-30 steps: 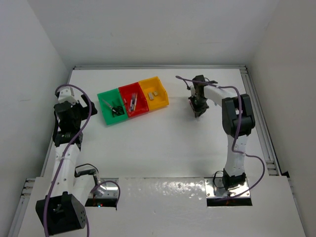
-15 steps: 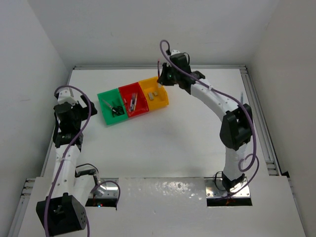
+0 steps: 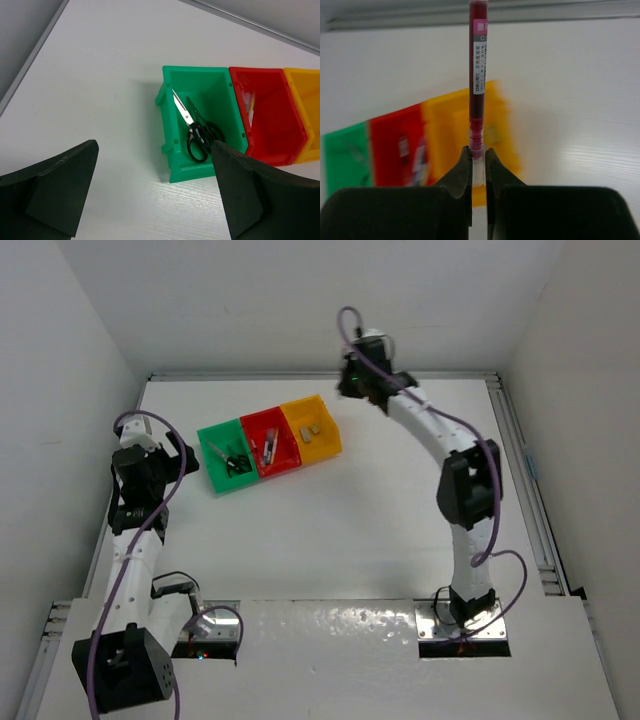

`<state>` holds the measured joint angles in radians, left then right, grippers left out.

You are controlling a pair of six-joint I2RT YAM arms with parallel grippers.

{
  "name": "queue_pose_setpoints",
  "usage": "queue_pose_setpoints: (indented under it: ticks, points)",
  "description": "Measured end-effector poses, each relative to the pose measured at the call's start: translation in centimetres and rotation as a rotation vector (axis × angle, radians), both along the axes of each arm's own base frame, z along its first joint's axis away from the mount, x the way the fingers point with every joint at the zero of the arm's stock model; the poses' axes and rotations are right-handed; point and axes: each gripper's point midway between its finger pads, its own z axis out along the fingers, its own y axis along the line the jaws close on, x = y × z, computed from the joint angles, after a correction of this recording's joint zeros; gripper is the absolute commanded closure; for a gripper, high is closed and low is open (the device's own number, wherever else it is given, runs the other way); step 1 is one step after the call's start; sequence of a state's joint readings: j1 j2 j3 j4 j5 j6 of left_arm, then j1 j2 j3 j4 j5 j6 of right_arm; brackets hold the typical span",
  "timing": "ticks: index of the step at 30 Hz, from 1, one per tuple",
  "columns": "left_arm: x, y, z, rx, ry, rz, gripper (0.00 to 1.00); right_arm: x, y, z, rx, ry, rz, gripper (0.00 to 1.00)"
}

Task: Sort the stationery into containers
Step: Place the pen in the storage box.

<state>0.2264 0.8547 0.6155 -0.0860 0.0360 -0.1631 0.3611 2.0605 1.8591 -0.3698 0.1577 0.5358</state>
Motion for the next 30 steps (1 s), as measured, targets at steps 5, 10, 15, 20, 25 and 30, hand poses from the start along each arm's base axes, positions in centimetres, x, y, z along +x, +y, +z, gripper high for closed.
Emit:
queue_pose_setpoints:
  ticks: [5,10,15,20,25,30]
  points:
    - [0.2,-0.1,0.1,0.021,0.005,-0.015,0.06,-5.0,19.2,-0.8,0.195,-0.004,0.351,1.00]
    - [0.1,-0.4,0.2,0.023,0.008,-0.020,0.06,-5.3,24.3,-3.9,0.277,0.035,0.404,1.00]
    - [-0.2,-0.5,0.3,0.030,0.009,-0.019,0.06,-3.8,22.5,-7.0,0.291,0.096,0.325,1.00]
    - [-0.3,-0.4,0.5,0.034,0.003,-0.012,0.06,-4.2,21.7,-8.7,0.257,0.124,0.306,1.00]
    - [-0.4,-0.3,0.6,0.037,0.001,-0.009,0.06,-8.0,23.1,-10.8,0.205,0.172,0.365,1.00]
    - [-0.4,-0.3,0.6,0.039,0.000,-0.009,0.06,-11.1,23.9,-12.7,0.175,0.231,0.397,0.82]
